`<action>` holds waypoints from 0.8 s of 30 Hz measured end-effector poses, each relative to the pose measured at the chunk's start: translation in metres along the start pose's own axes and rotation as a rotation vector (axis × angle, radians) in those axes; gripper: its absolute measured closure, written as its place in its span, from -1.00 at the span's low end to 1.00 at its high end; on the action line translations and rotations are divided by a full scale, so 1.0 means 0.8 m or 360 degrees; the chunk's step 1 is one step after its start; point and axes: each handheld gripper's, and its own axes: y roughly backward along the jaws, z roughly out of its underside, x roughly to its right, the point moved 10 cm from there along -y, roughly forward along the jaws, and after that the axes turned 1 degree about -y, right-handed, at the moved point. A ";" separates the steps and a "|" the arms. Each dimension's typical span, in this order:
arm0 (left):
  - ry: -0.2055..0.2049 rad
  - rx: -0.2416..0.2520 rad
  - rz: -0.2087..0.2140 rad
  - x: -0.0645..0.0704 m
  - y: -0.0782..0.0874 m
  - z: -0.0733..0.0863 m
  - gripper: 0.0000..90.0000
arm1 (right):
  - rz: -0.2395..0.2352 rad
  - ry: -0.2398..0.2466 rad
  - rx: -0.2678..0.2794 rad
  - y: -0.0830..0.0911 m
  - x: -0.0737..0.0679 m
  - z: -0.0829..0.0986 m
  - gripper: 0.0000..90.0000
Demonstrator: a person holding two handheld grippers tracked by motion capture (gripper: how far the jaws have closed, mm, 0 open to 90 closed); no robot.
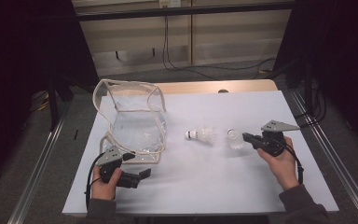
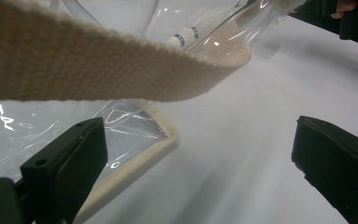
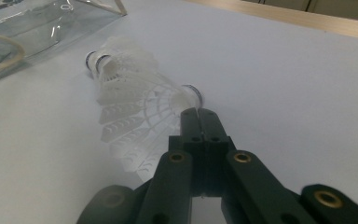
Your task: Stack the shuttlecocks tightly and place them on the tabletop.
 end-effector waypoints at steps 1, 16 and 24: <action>0.0001 0.0001 0.0001 0.000 0.000 0.000 -0.92 | -0.0012 0.0005 -0.0003 0.000 -0.002 0.001 1.00; 0.0000 0.0000 0.0002 0.001 0.000 -0.001 -0.92 | -0.0074 0.0024 0.0012 0.012 -0.017 0.006 1.00; 0.0002 0.0006 0.0004 0.002 -0.001 -0.001 -0.92 | -0.0094 0.0044 0.0009 0.014 -0.022 0.010 1.00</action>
